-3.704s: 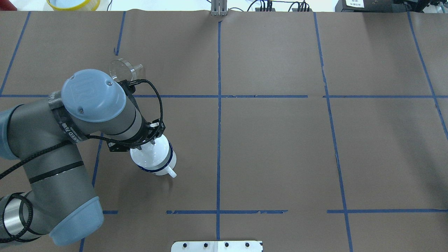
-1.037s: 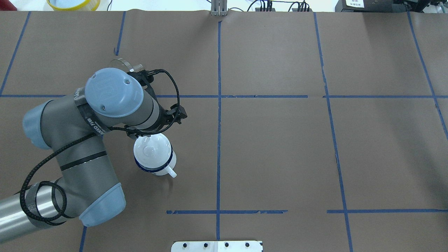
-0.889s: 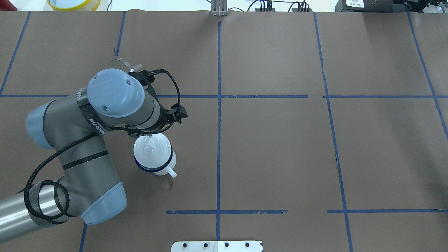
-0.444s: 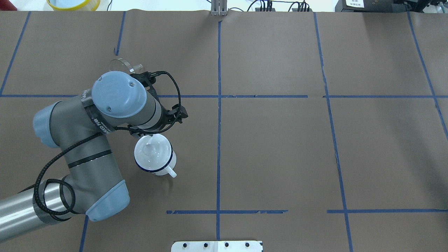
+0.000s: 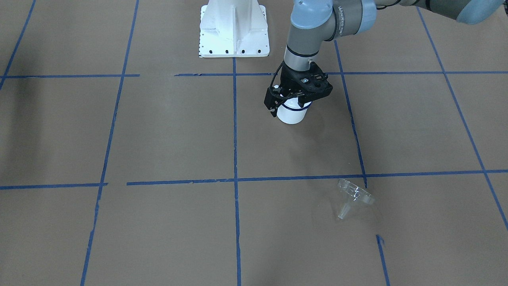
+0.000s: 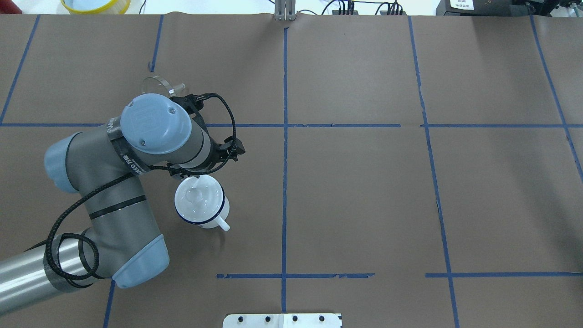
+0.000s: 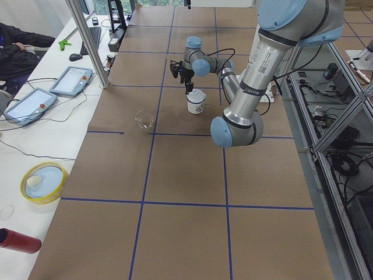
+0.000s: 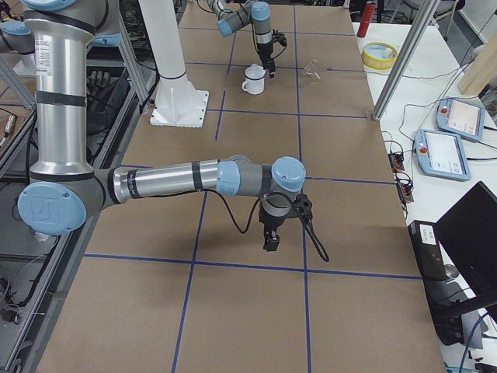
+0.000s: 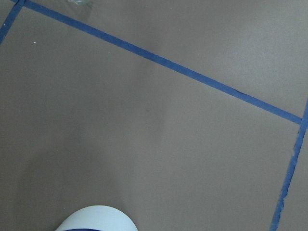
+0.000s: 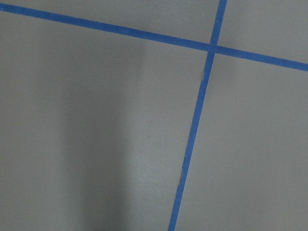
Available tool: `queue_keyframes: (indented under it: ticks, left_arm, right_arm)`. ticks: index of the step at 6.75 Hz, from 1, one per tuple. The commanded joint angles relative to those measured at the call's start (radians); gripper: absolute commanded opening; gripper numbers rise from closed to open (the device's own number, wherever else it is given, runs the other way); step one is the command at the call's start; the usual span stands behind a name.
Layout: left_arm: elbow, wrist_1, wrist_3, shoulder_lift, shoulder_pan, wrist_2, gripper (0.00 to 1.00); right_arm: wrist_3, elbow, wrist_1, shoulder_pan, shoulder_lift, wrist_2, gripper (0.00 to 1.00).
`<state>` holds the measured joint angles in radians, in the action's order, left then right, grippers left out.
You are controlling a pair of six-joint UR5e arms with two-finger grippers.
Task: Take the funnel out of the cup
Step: 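Open the left gripper and release the lid on the mug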
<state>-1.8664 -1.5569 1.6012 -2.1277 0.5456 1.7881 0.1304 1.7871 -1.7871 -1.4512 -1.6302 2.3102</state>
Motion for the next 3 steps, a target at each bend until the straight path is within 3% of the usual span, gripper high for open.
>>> queue_keyframes:
  ticks: [1, 3]
  left_arm:
    - [0.001, -0.002, 0.002, 0.002, -0.003, 0.000, 1.00]
    - [-0.010, 0.000, 0.000, 0.000, -0.001, 0.000, 1.00]
  right_arm:
    - [0.000, -0.001, 0.000, 0.000, 0.000, 0.000, 1.00]
    - [0.000, 0.000, 0.000, 0.000, 0.000, 0.000, 1.00]
